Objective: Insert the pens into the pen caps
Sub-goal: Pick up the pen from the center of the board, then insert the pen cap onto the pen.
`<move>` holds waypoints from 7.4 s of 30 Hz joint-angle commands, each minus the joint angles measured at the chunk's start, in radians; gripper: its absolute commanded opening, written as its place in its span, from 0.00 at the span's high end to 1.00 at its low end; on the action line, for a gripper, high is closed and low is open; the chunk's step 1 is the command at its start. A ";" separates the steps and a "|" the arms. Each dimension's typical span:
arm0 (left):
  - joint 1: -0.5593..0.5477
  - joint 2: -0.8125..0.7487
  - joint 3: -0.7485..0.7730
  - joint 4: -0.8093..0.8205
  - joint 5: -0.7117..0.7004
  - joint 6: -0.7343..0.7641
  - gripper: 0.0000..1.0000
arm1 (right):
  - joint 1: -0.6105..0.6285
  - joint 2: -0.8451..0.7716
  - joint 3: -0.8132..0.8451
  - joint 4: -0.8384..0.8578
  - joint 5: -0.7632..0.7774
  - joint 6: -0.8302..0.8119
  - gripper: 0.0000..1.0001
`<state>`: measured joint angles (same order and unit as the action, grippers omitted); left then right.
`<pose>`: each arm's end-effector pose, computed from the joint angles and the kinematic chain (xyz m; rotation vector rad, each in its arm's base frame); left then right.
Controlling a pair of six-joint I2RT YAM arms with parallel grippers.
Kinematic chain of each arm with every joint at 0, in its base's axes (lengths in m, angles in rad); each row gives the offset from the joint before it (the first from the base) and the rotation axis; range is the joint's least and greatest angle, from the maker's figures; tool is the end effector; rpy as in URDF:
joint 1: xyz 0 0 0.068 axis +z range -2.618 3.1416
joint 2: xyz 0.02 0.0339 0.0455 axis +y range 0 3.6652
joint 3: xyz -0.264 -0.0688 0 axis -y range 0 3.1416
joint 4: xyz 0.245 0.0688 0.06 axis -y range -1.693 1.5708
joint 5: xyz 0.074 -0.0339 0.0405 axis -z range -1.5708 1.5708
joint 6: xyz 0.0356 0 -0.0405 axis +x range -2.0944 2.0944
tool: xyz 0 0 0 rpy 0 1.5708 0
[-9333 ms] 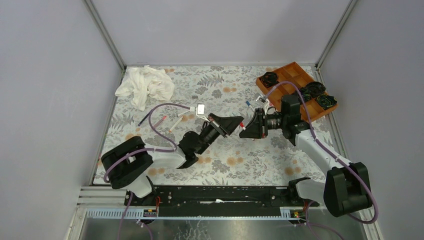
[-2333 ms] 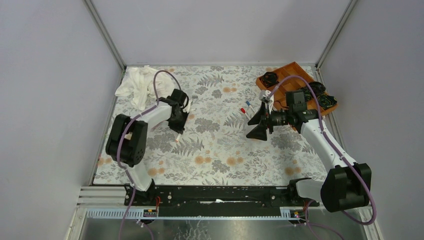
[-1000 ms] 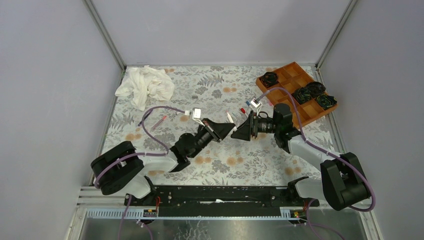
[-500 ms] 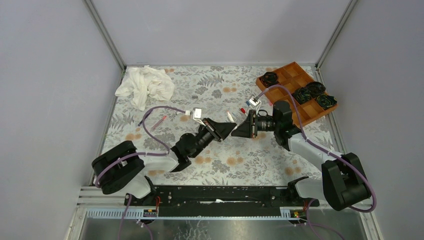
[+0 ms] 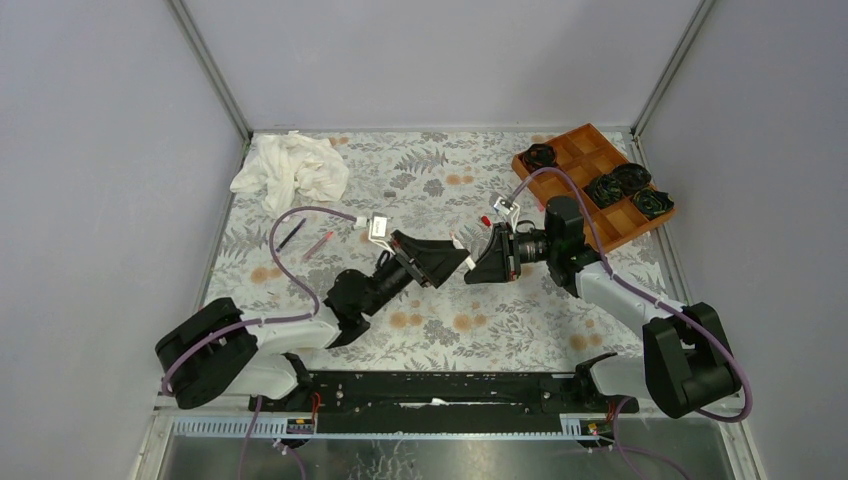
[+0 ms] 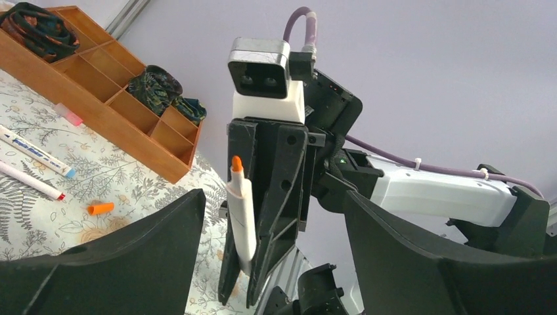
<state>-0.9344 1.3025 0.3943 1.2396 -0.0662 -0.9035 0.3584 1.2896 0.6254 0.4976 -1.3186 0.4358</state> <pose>0.1514 -0.2009 0.2474 -0.0433 1.3993 -1.5301 0.2299 0.1229 0.2496 -0.9924 1.6497 1.6774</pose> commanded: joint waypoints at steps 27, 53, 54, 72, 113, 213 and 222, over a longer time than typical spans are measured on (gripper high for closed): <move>-0.004 0.274 0.101 0.272 0.079 -0.112 1.00 | 0.024 -0.056 0.033 0.022 -0.008 0.002 0.60; -0.031 0.243 0.068 0.277 -0.052 -0.041 1.00 | 0.023 -0.035 0.045 0.012 -0.009 0.011 0.79; -0.031 0.246 0.069 0.277 -0.049 -0.044 1.00 | 0.024 -0.035 0.045 0.012 -0.007 0.011 0.79; -0.006 -0.053 0.019 -0.034 -0.134 0.071 0.19 | 0.019 -0.061 0.149 -0.375 -0.018 -0.348 1.00; 0.014 0.656 1.012 -1.505 0.456 1.626 0.17 | -0.610 -0.114 0.373 -0.910 0.415 -0.717 1.00; 0.073 0.948 1.113 -2.072 -0.121 0.680 0.69 | -0.787 -0.099 0.335 -0.891 0.093 -0.667 1.00; 0.070 1.036 1.184 -2.170 -0.069 0.679 0.71 | -0.786 -0.107 0.336 -0.890 0.088 -0.664 1.00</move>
<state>-0.8707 2.1761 1.6463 -0.8150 -0.1352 -0.2440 -0.4320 1.1934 0.9524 -0.4091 -1.1973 -0.2379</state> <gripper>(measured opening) 0.301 0.229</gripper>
